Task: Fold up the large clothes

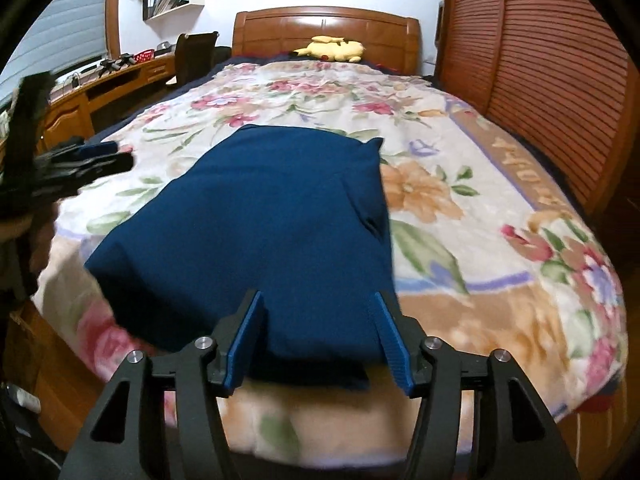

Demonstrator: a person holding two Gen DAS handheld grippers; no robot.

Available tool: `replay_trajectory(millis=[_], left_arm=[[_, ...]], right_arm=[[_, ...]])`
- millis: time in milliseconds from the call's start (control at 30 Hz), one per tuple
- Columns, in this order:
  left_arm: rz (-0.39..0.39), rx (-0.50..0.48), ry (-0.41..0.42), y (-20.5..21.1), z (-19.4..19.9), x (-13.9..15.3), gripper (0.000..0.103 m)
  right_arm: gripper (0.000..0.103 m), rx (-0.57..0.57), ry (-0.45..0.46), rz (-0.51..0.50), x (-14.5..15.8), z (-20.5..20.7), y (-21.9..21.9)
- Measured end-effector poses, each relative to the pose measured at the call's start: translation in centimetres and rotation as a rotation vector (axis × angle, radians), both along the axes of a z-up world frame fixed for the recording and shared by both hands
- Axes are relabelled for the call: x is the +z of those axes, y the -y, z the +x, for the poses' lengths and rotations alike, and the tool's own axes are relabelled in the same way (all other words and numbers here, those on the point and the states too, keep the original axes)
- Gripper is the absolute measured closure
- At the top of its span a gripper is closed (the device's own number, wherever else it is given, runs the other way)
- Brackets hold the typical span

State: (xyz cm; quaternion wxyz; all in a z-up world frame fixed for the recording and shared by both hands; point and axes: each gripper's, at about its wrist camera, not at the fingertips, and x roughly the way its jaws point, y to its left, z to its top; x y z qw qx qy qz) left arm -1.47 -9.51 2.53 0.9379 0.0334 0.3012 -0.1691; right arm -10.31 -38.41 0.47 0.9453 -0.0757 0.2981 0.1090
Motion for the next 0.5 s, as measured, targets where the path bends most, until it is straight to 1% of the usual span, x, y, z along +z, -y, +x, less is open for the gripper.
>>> replay_trajectory(millis=[200, 367, 500], left_arm=[[0.019, 0.005, -0.023, 0.5, 2.8, -0.7, 0.015], [0.026, 0.015, -0.044, 0.7, 5.6, -1.4, 0.015], [0.016, 0.014, -0.085, 0.9, 8.1, -2.1, 0.015]], right_arm=[[0.043, -0.036, 0.0, -0.001, -0.4, -1.5, 1.0], [0.043, -0.059, -0.011, 0.058, -1.4, -0.3, 1.5], [0.043, -0.044, -0.012, 0.12, -2.6, 1.3, 1.2]])
